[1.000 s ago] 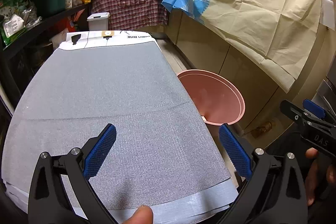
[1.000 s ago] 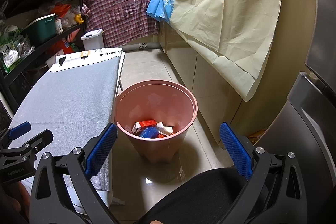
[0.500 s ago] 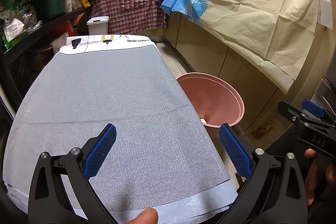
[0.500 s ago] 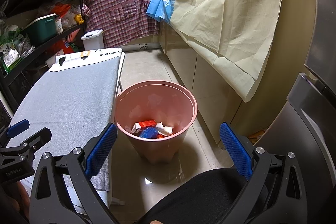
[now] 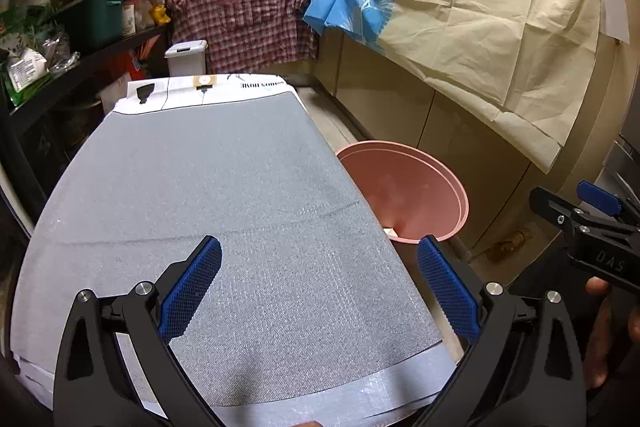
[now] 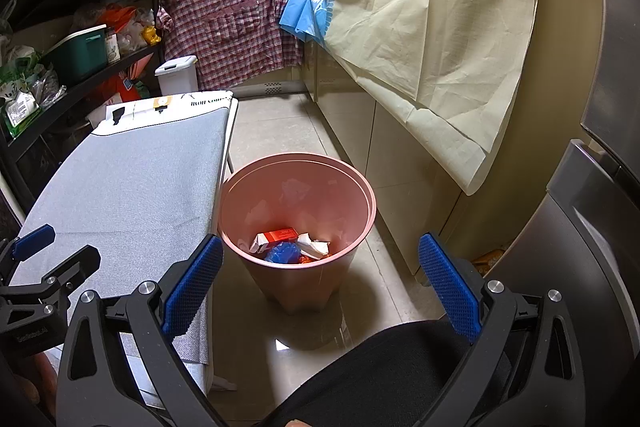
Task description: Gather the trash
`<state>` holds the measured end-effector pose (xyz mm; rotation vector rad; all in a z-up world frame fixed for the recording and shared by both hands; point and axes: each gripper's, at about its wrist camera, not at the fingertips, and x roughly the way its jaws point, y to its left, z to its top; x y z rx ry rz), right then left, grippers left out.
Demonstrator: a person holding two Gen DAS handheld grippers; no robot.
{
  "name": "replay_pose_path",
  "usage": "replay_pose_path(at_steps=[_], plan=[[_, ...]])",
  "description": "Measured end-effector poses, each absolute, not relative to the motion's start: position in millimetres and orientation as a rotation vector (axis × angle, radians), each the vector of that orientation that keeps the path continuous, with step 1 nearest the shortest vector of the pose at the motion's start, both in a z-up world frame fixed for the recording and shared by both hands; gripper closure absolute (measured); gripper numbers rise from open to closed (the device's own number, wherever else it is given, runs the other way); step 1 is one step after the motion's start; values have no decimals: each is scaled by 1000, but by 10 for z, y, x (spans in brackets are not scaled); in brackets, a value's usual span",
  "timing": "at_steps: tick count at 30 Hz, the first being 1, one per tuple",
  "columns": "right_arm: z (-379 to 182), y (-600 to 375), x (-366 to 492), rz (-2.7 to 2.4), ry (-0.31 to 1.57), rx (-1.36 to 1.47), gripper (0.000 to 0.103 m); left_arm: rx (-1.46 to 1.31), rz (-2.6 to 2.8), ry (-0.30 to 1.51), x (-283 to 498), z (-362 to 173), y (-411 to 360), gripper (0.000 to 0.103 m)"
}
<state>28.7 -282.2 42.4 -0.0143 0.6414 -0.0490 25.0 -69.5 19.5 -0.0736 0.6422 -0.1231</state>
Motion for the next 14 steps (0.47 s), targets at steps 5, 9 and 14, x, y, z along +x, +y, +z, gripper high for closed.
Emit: replay_pose_path(at_steps=[5,9,14], plan=[[424,-2823,286,-49,642,-15,7,-77,-120,630,242,206,-688,8],[424,-2821,285,-49,642,-15,7,-72,-102,646,268,198,-681,8],[424,-2819,283,-50,641,-15,7,-77,-102,652,271,193,-663,8]])
